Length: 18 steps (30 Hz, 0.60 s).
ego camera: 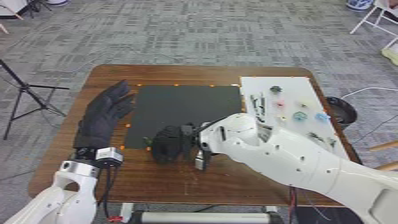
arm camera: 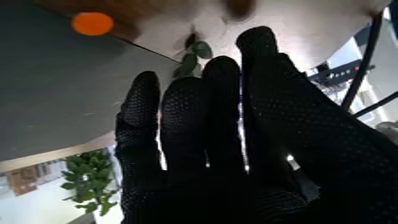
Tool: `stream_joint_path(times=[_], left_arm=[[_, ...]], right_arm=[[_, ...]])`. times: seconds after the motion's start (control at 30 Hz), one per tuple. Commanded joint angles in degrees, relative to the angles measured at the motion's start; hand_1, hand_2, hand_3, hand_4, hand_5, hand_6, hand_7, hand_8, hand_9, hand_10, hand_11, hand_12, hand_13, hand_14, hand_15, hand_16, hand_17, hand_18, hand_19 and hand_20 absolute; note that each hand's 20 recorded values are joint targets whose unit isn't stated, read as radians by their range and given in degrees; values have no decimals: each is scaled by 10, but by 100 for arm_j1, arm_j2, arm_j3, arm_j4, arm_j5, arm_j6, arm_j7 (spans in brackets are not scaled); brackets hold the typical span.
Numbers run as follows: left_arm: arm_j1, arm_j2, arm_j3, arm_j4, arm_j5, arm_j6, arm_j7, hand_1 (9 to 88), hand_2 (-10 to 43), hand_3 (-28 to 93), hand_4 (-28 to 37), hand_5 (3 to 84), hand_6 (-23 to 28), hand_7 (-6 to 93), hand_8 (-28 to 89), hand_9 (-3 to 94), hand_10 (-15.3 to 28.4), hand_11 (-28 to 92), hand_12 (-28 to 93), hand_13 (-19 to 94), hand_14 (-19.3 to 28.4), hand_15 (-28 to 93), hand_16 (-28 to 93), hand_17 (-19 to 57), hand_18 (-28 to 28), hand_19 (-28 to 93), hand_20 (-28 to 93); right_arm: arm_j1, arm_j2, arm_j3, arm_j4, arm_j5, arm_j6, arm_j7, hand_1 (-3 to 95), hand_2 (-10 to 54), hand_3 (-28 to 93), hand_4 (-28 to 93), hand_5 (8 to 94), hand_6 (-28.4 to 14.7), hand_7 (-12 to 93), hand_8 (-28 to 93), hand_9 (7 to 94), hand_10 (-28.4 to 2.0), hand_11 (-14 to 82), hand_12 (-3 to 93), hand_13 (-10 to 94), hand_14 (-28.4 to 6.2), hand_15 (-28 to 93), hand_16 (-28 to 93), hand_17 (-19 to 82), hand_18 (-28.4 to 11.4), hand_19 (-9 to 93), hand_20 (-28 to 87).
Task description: Arrange flowers
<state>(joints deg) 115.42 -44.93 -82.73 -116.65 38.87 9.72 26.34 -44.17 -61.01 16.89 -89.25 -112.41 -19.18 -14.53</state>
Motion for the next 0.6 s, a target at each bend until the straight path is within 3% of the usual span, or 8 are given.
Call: stream_joint_path(times=[0.03, 0.3, 0.6], left_arm=[[86, -32, -61, -47, -52, 25, 75, 247, -43, 682, -271, 312, 34, 176, -76, 230, 110, 189, 194, 179, 133, 272, 60, -101, 193, 370, 133], [70, -22, -42, -44, -64, 49, 103, 246, -43, 682, -271, 312, 33, 177, -77, 229, 110, 189, 194, 180, 132, 272, 60, -101, 193, 372, 133], [-52, 14, 32, -7, -59, 44, 134, 247, -43, 681, -270, 312, 34, 179, -77, 229, 110, 188, 194, 179, 133, 270, 59, -101, 194, 371, 132]], right_arm=[[21, 440, 13, -158, -104, -158, -224, 414, -3, 930, -246, 628, 14, 357, -37, 493, -121, 513, 623, 454, -133, 799, 475, 161, -193, 714, 500], [111, 409, -108, 7, -128, 43, -43, 415, -1, 930, -246, 639, 15, 350, -30, 498, -121, 506, 629, 456, -133, 795, 479, 161, -193, 712, 501], [388, -273, -119, 518, -196, 331, 185, 397, -7, 929, -250, 593, 15, 289, -91, 490, -120, 508, 630, 450, -133, 804, 467, 161, -194, 715, 502]])
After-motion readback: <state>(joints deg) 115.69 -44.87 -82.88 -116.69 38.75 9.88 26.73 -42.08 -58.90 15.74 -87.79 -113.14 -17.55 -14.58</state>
